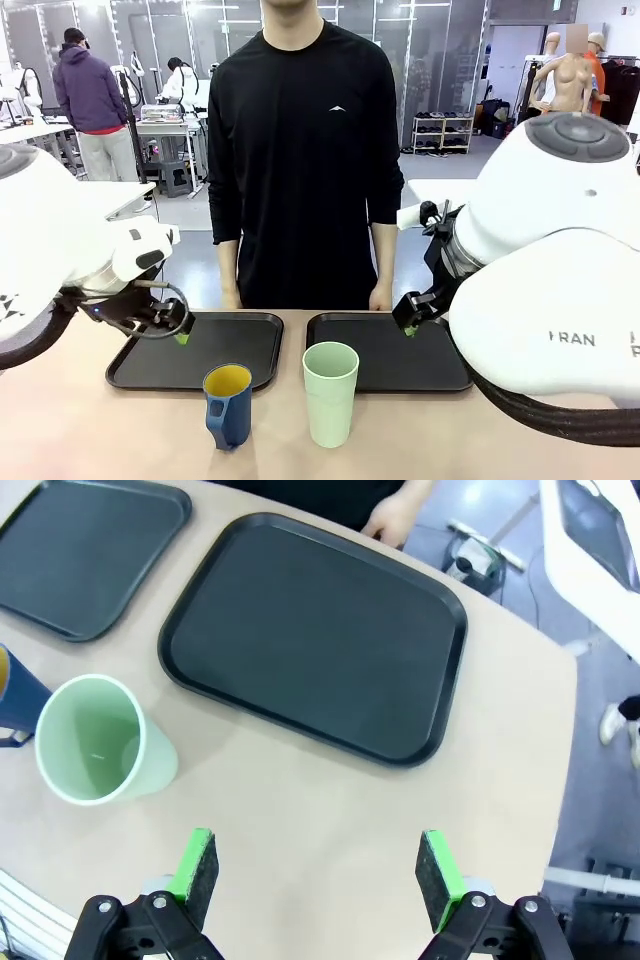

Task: Sort and store the cups by type.
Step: Pick up the Reusable plastic cup.

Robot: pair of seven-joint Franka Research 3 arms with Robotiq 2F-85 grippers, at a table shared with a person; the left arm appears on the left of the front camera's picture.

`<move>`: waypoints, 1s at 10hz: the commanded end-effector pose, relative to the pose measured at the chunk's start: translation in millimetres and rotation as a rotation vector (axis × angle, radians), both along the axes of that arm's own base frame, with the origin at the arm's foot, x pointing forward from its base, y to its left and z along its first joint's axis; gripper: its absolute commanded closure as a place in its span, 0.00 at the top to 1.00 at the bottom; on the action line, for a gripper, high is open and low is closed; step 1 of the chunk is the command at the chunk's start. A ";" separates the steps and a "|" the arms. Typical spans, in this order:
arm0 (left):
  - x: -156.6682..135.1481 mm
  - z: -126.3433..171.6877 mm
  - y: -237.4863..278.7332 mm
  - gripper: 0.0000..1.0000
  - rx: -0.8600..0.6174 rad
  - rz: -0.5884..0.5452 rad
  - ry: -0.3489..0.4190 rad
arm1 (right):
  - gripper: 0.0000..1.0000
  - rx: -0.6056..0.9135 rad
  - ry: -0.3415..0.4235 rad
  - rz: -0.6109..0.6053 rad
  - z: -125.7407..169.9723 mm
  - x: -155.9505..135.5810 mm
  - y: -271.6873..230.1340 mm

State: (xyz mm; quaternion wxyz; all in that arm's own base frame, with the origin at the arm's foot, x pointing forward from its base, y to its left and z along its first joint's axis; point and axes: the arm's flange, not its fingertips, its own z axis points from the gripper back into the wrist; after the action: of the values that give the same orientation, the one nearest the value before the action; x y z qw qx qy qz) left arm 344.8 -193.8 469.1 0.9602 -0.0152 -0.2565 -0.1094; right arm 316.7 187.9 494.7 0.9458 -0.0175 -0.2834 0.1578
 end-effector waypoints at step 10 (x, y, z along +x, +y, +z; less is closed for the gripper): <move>7.4 9.4 -14.8 1.00 -0.010 0.012 -0.032 | 1.00 0.010 -0.027 -0.013 11.4 -9.4 3.8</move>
State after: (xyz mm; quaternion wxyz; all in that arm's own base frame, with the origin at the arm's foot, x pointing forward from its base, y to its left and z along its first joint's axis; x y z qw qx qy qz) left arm 336.4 -205.6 479.6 0.9589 -0.0260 -0.2609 -0.1081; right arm 307.2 191.7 506.1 0.9430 -0.0168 -0.2966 0.1501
